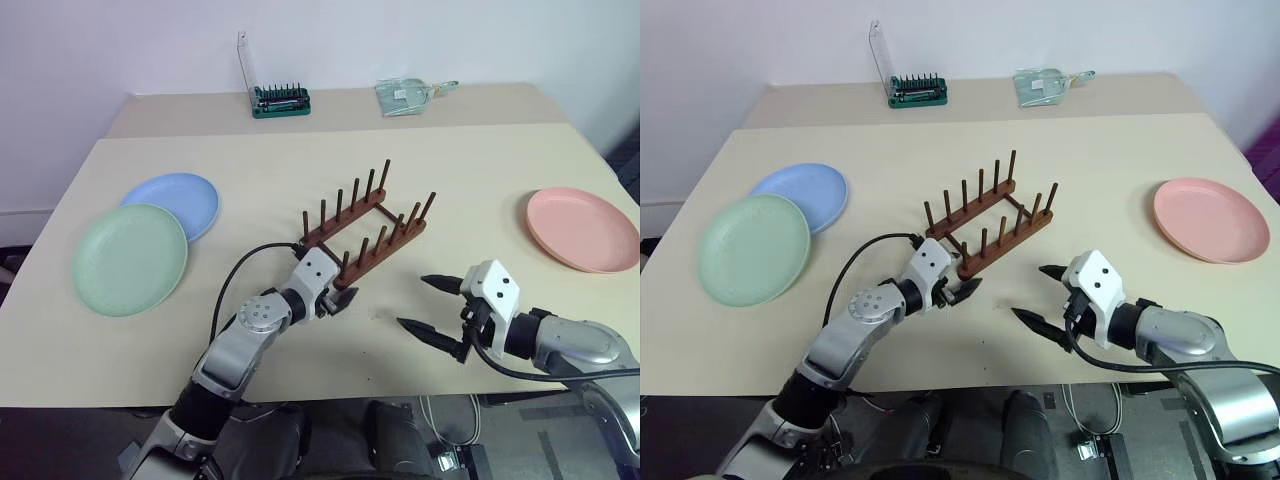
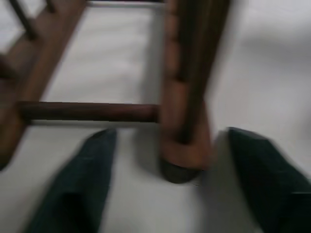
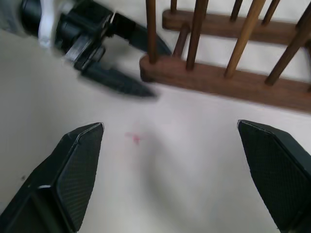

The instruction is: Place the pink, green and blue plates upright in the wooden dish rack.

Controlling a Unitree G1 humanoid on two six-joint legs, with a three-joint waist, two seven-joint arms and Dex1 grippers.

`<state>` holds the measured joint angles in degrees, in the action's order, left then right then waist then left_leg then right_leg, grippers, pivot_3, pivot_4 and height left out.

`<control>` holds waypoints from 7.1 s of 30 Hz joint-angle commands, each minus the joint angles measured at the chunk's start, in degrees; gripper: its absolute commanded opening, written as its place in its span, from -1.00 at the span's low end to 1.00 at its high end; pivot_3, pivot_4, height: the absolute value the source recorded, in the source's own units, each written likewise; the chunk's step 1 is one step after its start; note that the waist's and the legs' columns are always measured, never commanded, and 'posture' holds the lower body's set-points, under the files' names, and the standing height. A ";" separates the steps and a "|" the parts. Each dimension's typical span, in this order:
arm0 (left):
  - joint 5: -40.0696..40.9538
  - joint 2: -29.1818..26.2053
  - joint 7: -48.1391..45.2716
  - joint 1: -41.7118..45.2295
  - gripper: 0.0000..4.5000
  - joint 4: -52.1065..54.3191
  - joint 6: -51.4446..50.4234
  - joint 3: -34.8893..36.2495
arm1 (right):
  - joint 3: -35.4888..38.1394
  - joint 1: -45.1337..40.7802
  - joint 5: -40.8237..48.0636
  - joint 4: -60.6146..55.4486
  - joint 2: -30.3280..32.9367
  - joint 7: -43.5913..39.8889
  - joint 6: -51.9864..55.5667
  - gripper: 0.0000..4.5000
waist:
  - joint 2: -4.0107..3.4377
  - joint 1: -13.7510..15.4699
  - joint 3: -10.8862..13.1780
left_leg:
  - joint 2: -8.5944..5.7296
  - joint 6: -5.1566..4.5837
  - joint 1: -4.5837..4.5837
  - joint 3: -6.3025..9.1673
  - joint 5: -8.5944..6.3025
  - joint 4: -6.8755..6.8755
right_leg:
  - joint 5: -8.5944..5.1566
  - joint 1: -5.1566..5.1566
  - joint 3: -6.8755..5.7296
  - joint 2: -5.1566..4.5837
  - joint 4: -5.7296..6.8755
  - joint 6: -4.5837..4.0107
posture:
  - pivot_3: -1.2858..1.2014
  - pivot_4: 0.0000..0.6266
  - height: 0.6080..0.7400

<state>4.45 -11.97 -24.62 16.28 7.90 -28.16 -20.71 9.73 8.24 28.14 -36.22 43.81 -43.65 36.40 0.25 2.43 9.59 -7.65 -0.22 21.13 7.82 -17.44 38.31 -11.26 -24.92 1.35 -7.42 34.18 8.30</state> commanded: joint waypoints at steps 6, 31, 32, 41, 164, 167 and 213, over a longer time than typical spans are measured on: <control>1.62 -2.82 -14.08 8.35 -0.66 -8.42 9.52 -0.96 | 5.66 5.93 -1.83 0.17 4.52 -2.90 -2.24 1.00 | -0.02 0.12 -0.01 | 0.00 0.00 -0.01 0.02 0.00 0.00 | 0.00 0.03 -0.04 0.02 0.00 0.00 | 0.03 -0.52 0.93; 0.44 -8.08 -36.95 19.73 0.36 -23.93 16.94 1.42 | 10.21 12.23 -11.23 4.17 2.07 5.24 -5.37 0.63 | 0.00 -0.55 0.00 | 0.03 -0.01 -0.01 0.00 0.00 -0.01 | 0.01 -0.01 -0.02 0.06 -0.01 0.02 | 0.03 -0.52 0.93; 1.47 -8.92 -37.37 18.83 0.21 -21.48 14.87 2.00 | 10.00 11.88 -11.92 5.04 2.34 5.37 -5.32 0.42 | -0.01 -0.66 -0.01 | 0.04 -0.01 -0.02 0.00 0.00 -0.03 | 0.00 -0.04 0.00 0.07 0.01 0.02 | 0.03 -0.52 0.93; 2.02 -6.49 -33.35 13.78 -1.00 -1.59 -1.97 -4.52 | 1.66 2.19 -18.24 12.29 3.38 7.47 -4.62 -0.98 | 0.01 -0.05 -0.02 | 0.00 -0.01 0.01 0.05 0.01 0.06 | 0.01 0.09 0.00 0.06 -0.03 0.03 | 0.03 -0.52 0.93; 22.28 -10.67 -6.82 11.93 -0.39 8.45 -7.21 32.20 | 11.37 -45.07 17.32 16.97 9.88 -0.69 -1.00 0.35 | -0.13 -1.13 0.00 | 0.42 0.18 0.33 -0.12 -0.03 -0.09 | 0.17 -0.54 0.10 0.40 -0.05 -0.20 | 0.03 -0.52 0.93; 16.91 -14.32 2.70 12.30 0.31 5.68 -4.59 40.88 | 4.22 -43.79 20.08 10.07 7.38 -1.42 2.42 0.35 | 0.01 -2.00 -0.08 | 0.61 0.32 0.23 -0.11 -0.10 -0.08 | 0.16 -0.48 0.08 0.58 -0.04 -0.22 | 0.03 -0.52 0.93; 36.22 -16.01 15.87 -0.02 -1.00 11.02 -12.51 53.01 | -22.98 -41.30 -9.96 7.07 0.16 -4.40 -9.72 0.97 | 0.40 -1.36 -0.27 | 0.57 0.36 0.19 -0.09 -0.13 -0.02 | 0.23 -0.43 -0.04 0.53 0.01 -0.34 | 0.03 -0.52 0.93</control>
<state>41.76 -26.10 -9.55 11.57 13.07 -40.06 37.93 -8.65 -30.59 25.69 -28.29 44.13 -48.47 32.77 0.65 1.08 9.33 -7.10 0.18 21.34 7.76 -17.55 38.30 -11.01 -25.35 1.24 -6.89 34.22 7.94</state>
